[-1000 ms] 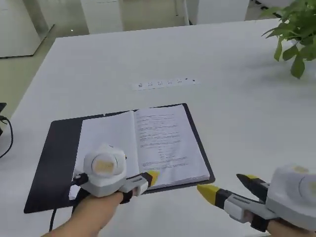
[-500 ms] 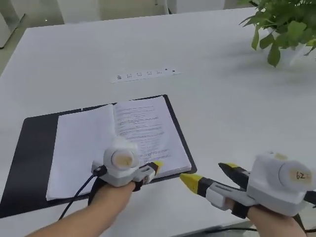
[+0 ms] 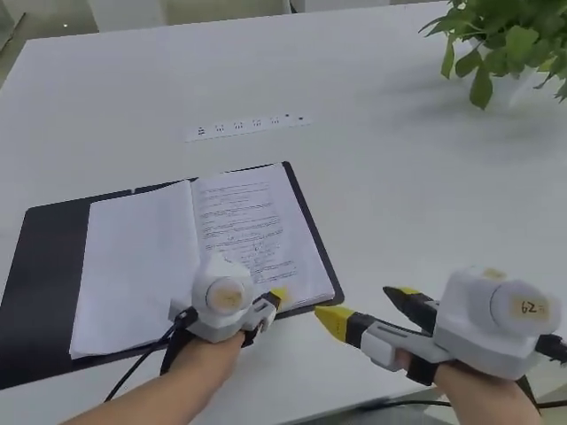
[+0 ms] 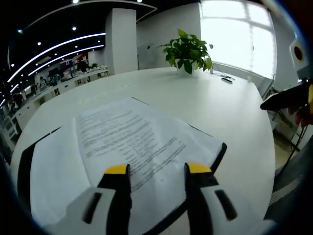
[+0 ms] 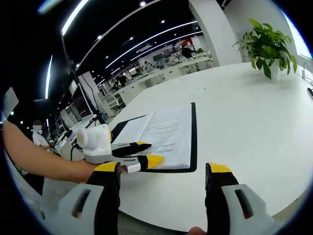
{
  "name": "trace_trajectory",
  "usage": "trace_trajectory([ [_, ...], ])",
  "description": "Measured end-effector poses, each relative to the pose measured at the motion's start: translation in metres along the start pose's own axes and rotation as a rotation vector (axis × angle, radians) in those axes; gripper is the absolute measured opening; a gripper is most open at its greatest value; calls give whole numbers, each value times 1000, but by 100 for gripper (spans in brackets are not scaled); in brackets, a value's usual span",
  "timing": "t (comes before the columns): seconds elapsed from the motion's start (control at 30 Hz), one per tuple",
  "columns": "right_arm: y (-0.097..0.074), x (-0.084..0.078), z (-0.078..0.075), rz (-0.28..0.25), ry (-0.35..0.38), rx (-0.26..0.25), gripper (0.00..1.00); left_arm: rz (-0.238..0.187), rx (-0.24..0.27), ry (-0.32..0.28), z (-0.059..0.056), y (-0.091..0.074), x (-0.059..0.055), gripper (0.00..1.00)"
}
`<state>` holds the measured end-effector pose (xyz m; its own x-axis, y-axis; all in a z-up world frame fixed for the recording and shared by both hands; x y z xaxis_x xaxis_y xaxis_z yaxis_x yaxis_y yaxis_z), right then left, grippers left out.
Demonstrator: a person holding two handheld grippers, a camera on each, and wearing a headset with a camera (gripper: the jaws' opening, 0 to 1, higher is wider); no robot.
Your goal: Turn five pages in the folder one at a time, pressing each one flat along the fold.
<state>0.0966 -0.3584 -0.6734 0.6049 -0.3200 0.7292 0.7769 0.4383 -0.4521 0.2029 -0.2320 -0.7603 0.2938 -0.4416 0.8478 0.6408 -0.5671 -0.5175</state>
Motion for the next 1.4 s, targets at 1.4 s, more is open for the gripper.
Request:
trace_trajectory([
  [1.4, 93, 5, -22, 129, 21, 71, 49, -62, 62, -111, 10, 2, -2, 0],
])
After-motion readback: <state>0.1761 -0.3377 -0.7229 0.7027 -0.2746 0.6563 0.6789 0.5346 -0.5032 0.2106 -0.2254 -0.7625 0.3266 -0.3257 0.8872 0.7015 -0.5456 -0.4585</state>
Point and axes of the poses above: the centre of the closed fingertips' face, and the gripper's own axes: y roughly forward along the fingers, z roughly to its left, x roughly out of its top, the point moved 4 cm from there along -y, roughly backward along the fingers, and after that the axes turned 9 degrees about y, right-handed, at the moved point
